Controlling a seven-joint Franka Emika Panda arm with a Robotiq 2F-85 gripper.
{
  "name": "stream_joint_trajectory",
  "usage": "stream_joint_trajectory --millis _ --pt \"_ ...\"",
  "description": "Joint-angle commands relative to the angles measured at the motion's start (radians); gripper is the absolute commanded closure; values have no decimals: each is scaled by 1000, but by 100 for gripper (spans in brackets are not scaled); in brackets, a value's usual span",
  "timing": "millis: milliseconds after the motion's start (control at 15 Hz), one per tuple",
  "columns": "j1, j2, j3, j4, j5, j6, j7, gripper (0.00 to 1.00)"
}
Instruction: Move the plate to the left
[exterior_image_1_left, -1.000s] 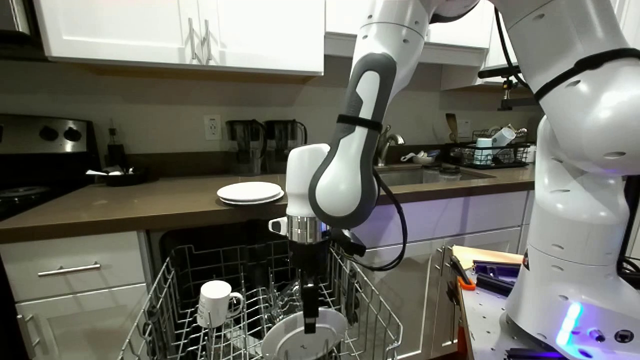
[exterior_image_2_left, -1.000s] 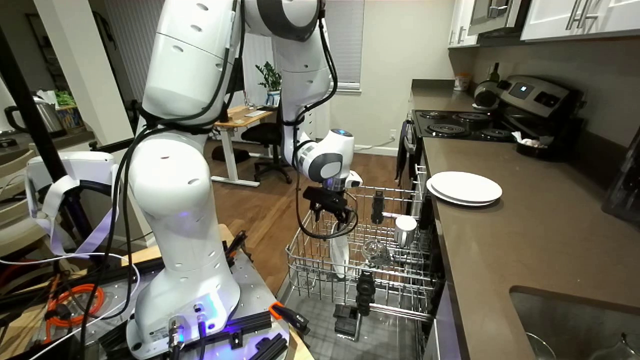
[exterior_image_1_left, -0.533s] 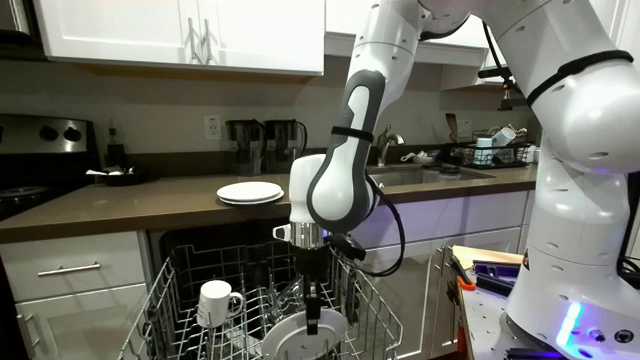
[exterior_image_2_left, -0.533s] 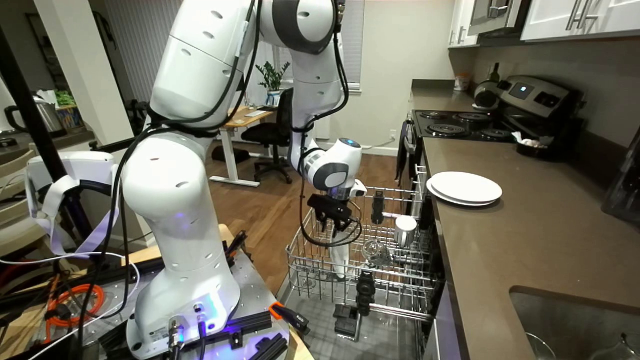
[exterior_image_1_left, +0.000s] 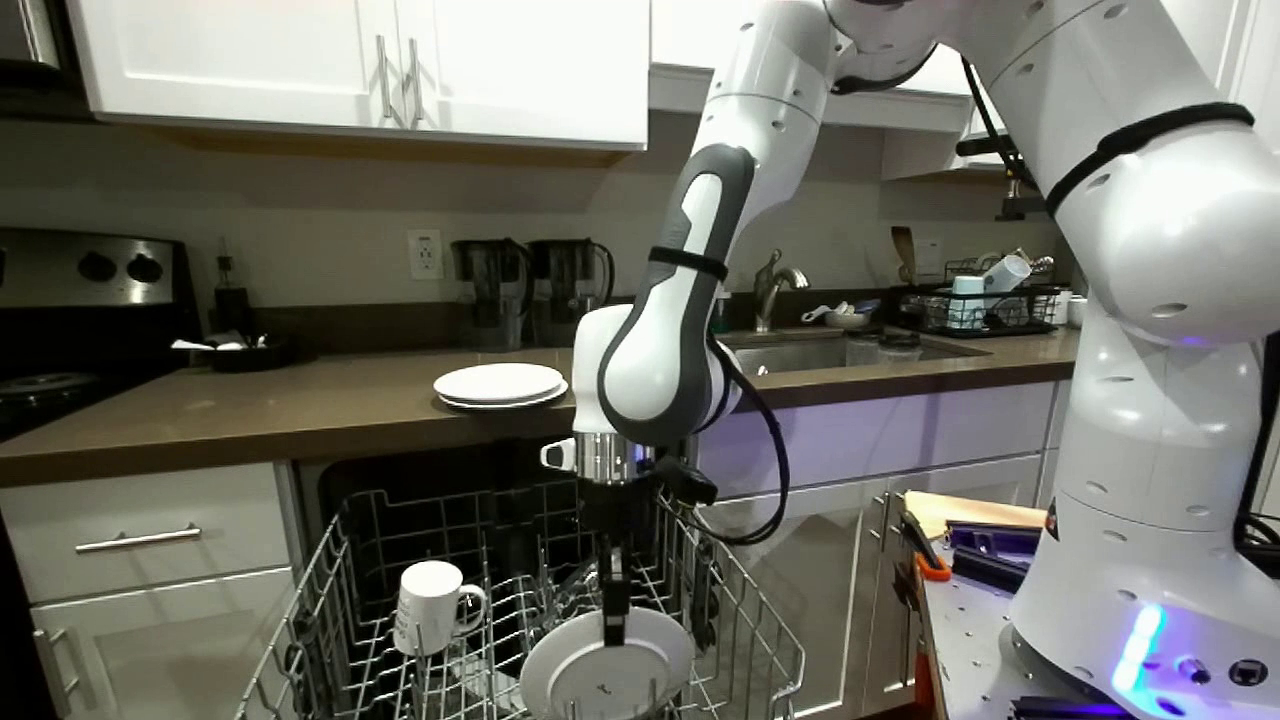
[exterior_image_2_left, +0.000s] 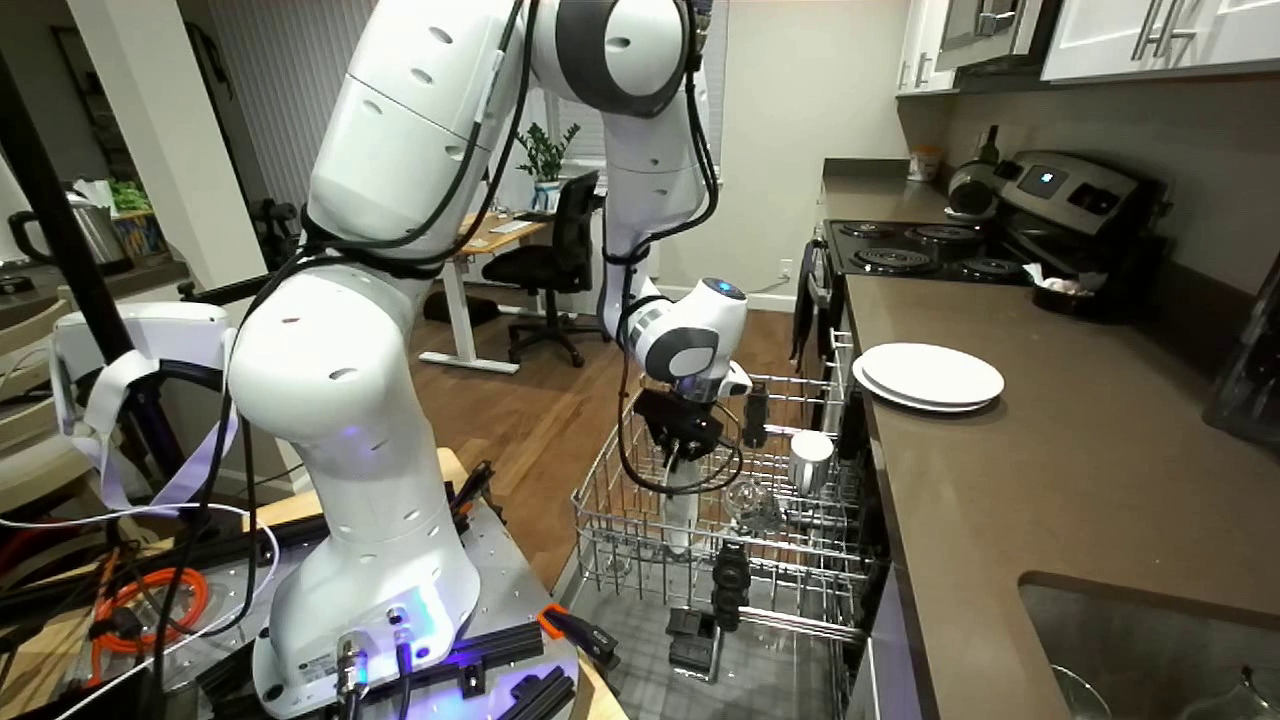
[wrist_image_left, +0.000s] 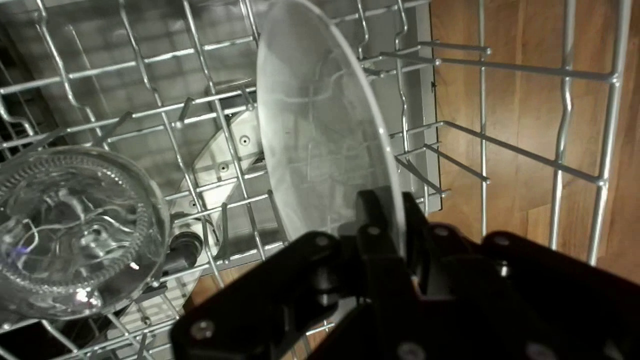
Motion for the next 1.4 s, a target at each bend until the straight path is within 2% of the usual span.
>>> stream_joint_trajectory --millis 0,200,733,1133,1333 --pt "-62 -25 56 23 32 -93 -62 92" --pt "-66 -75 57 39 52 -167 -91 94" --pt "23 -193 -6 70 109 -334 -119 93" --pt "110 -282 -44 73 196 -368 -159 93" --pt "166 -293 -65 94 204 -371 -164 93"
